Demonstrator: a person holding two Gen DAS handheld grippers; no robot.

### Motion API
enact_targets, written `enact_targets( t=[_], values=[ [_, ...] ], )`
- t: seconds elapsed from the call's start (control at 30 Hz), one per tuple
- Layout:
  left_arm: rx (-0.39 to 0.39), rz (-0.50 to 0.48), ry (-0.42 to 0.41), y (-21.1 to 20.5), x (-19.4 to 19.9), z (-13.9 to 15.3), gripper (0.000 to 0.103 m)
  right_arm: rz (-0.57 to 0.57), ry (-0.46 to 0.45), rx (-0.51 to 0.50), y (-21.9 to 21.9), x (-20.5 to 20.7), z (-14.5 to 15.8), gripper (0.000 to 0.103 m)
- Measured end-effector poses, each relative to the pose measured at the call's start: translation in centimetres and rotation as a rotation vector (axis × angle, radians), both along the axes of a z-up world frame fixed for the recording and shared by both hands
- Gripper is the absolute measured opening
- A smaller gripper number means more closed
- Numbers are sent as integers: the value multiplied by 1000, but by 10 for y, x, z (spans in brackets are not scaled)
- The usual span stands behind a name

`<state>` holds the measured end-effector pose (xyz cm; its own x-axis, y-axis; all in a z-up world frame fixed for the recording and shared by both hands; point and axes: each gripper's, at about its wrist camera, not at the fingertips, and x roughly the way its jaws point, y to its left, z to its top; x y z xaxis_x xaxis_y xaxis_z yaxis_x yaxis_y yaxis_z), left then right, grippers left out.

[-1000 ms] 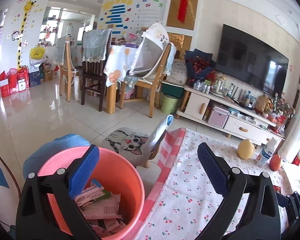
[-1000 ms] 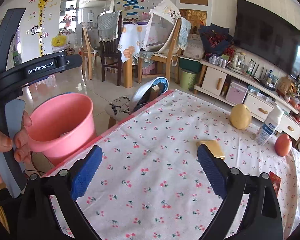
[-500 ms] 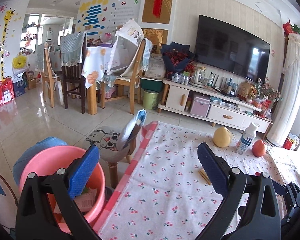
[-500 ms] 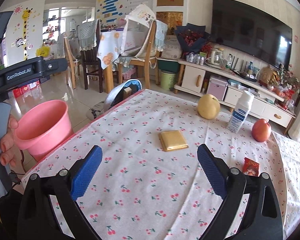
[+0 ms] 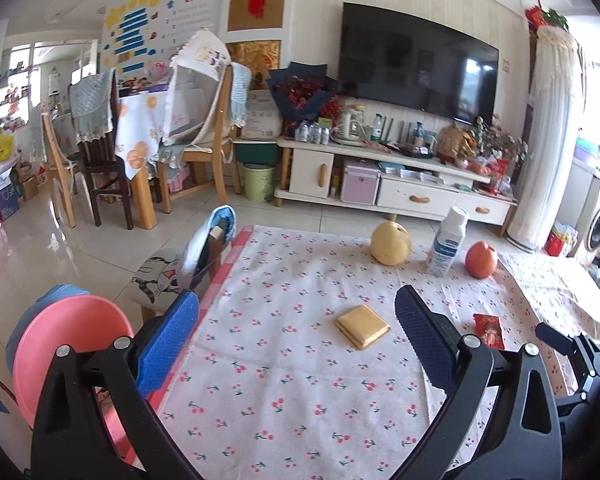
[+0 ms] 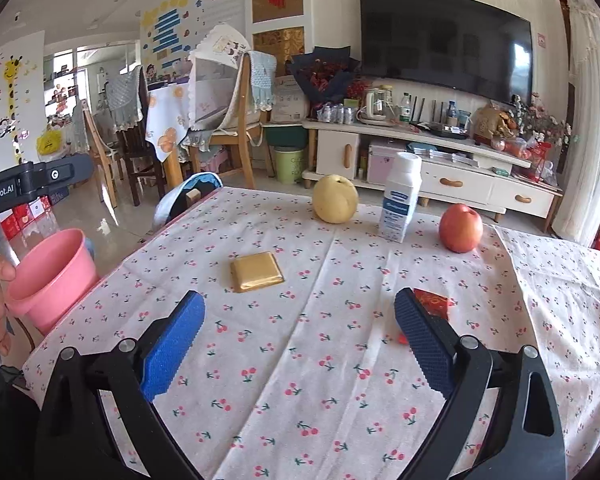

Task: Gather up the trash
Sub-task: 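Move both open tools back over the table, then grasp the yellow square cake with the left gripper while the right grasps the red snack packet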

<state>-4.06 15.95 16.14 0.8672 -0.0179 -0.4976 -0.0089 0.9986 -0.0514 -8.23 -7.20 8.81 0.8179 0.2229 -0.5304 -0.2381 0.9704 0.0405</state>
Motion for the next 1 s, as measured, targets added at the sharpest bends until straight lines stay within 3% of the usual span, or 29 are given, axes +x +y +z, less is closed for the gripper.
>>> enact_targets(
  t=[0.23,0.47,0.67,0.83,1.0],
  values=[
    [25,-64,104,-43,25,-26,99,-99,20,15,-44,12,-6,95],
    [24,-108,276,-77,74,-63,99,-201,92,39,-78,33,-19,95],
    [-63,-53,445,-82,127,-98,99,-246,184,21,-91,58,-40,95],
    [-101,25,491,-83,154,-115,99,-243,233,43,-94,77,-51,95],
    [-80,85,535,-87,172,-129,99,-235,271,56,-95,94,-64,95]
  ],
)
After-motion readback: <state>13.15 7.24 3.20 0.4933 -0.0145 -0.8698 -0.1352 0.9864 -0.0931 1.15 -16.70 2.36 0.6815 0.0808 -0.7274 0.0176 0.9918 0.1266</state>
